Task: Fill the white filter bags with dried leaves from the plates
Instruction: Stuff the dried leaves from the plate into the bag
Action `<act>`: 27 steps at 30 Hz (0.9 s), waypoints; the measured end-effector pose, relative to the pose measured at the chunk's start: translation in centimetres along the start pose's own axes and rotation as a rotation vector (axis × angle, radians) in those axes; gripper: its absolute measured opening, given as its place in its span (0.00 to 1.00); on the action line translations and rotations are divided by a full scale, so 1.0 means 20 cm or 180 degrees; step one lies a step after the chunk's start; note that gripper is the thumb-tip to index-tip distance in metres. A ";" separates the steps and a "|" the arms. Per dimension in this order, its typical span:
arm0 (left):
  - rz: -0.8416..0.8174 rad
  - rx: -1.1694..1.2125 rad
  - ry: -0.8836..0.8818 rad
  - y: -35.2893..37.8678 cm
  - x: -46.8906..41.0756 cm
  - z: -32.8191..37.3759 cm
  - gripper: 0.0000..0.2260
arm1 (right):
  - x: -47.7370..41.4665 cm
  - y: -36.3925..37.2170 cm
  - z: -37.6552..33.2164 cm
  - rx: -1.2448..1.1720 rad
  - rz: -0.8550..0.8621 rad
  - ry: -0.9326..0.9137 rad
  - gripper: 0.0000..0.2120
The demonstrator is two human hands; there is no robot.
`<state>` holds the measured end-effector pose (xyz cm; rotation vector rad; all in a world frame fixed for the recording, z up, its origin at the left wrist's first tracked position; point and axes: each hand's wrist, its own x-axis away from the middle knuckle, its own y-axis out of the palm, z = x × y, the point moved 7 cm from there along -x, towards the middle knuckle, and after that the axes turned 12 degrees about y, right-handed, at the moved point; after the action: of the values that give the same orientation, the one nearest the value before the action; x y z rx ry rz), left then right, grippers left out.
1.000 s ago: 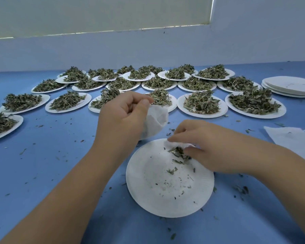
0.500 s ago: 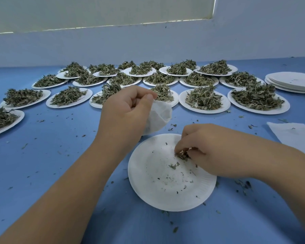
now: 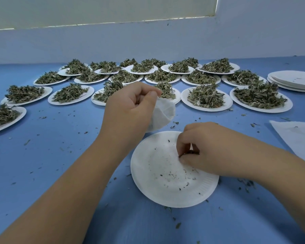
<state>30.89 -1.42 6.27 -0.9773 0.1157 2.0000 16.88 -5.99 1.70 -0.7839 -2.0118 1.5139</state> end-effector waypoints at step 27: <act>-0.0119 -0.0099 -0.0027 0.02 0.01 -0.01 0.10 | 0.04 -0.02 0.00 0.0602 -0.0442 -0.0004 0.17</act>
<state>30.64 -1.67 5.98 -0.9837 0.0614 1.9769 16.31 -5.55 2.08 -0.5559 -1.8496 1.5945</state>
